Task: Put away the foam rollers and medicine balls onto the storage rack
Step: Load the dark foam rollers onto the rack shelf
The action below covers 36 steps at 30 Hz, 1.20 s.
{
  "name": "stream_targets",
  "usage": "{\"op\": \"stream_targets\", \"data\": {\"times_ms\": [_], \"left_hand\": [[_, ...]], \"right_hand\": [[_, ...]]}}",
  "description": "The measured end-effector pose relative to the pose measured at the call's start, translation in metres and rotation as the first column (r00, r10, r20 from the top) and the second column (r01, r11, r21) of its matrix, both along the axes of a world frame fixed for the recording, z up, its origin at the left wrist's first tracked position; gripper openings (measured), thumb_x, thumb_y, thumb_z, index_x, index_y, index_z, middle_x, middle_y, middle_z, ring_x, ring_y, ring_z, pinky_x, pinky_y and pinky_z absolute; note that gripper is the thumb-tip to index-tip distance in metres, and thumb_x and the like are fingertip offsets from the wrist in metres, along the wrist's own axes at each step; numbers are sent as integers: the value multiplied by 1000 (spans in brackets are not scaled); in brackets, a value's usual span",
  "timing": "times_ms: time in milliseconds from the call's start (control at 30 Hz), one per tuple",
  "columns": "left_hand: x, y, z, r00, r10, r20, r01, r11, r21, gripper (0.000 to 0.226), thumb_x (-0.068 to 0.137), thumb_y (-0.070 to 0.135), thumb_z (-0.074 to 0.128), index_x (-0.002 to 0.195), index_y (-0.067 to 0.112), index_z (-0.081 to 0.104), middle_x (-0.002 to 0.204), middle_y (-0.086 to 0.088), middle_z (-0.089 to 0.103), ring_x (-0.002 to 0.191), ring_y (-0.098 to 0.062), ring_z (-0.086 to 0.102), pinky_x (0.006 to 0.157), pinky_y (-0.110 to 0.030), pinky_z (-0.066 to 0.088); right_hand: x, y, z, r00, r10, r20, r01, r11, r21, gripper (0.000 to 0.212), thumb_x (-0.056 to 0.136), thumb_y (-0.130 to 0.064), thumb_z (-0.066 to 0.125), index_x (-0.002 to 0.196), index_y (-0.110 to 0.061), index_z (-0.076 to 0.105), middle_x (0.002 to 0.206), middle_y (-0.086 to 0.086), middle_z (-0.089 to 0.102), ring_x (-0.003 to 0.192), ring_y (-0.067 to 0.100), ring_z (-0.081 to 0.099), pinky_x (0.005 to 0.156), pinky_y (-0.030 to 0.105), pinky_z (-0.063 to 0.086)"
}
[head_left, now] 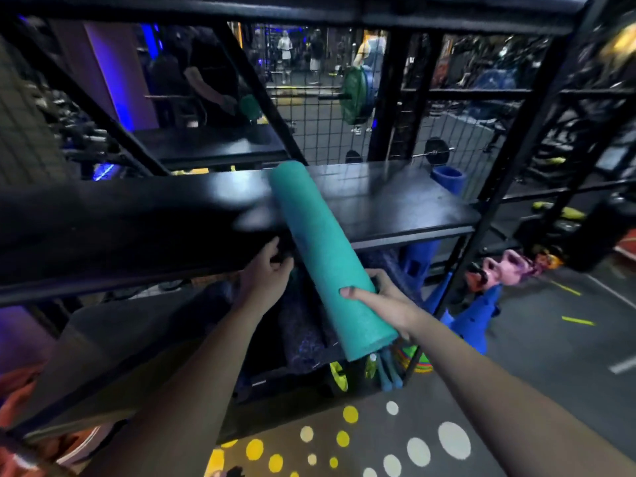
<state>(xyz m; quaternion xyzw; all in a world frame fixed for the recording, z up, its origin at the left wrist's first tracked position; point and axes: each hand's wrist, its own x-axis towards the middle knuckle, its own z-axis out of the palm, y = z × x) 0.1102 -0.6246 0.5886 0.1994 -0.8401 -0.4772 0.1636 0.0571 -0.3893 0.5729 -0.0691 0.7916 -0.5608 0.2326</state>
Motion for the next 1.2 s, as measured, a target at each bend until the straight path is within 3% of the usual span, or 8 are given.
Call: {"op": "stream_targets", "data": {"times_ms": [133, 333, 567, 700, 867, 1033, 1133, 1200], "left_hand": [[-42, 14, -2, 996, -65, 58, 77, 972, -222, 49, 97, 21, 64, 145, 20, 56, 138, -10, 65, 127, -22, 61, 102, -23, 41], [-124, 21, -13, 988, -105, 114, 144, 890, -433, 54, 97, 27, 62, 150, 19, 50, 157, -4, 47, 144, -18, 42, 118, -29, 32], [-163, 29, -59, 853, 49, 519, 342, 700, -627, 76, 104, 47, 46, 164, 19, 9, 171, -11, 7, 157, -30, 10, 126, -43, 17], [-175, 32, -58, 820, 103, 562, 349, 689, -635, 70, 107, 47, 38, 164, 20, 8, 171, -12, 6, 157, -29, 10, 126, -42, 18], [-186, 25, -49, 793, 116, 598, 374, 682, -629, 61, 108, 49, 31, 163, 27, 16, 170, -5, 12, 156, -26, 17, 120, -41, 32], [-194, 30, -46, 767, 159, 622, 385, 661, -644, 57, 109, 47, 29, 162, 26, 20, 169, -6, 19, 152, -28, 27, 117, -41, 37], [-195, 30, -45, 774, 148, 616, 387, 660, -644, 58, 109, 44, 32, 162, 24, 19, 169, -8, 18, 152, -29, 27, 116, -43, 37], [-190, 33, -47, 780, 134, 611, 390, 660, -642, 60, 109, 42, 34, 163, 21, 16, 170, -10, 14, 155, -30, 20, 120, -44, 32]], "right_hand": [[-63, 20, 12, 971, -204, -123, 206, 979, -2, 78, 64, -52, 91, 124, -27, 49, 110, -3, 71, 89, 16, 74, 79, 37, 63], [-154, 53, 30, 884, -241, -402, 371, 884, 286, 98, 54, -71, 74, 137, -25, 49, 122, 3, 64, 106, 26, 65, 89, 37, 54], [-243, 64, 45, 861, -84, -502, 402, 718, 568, 89, 70, -64, 74, 142, -28, 37, 126, 8, 50, 108, 35, 63, 91, 44, 53], [-293, 49, 44, 820, 96, -564, 404, 602, 689, 82, 73, -58, 74, 137, -25, 35, 123, 8, 49, 104, 38, 62, 86, 45, 46], [-333, 24, 31, 793, 311, -524, 408, 369, 835, 89, 91, -53, 59, 159, -18, 15, 155, 19, 33, 126, 48, 50, 101, 54, 42], [-327, 8, 15, 717, 450, -533, 481, 235, 845, 75, 100, -39, 45, 162, -13, 11, 160, 30, 22, 129, 58, 42, 103, 63, 40], [-318, 2, 18, 723, 452, -521, 451, 261, 853, 76, 98, -41, 47, 161, -13, 15, 164, 29, 13, 143, 55, 27, 113, 65, 29], [-307, -3, 25, 656, 439, -614, 462, 409, 787, 67, 95, -41, 52, 153, -13, 36, 165, 24, 16, 150, 46, 17, 120, 62, 16]]}}
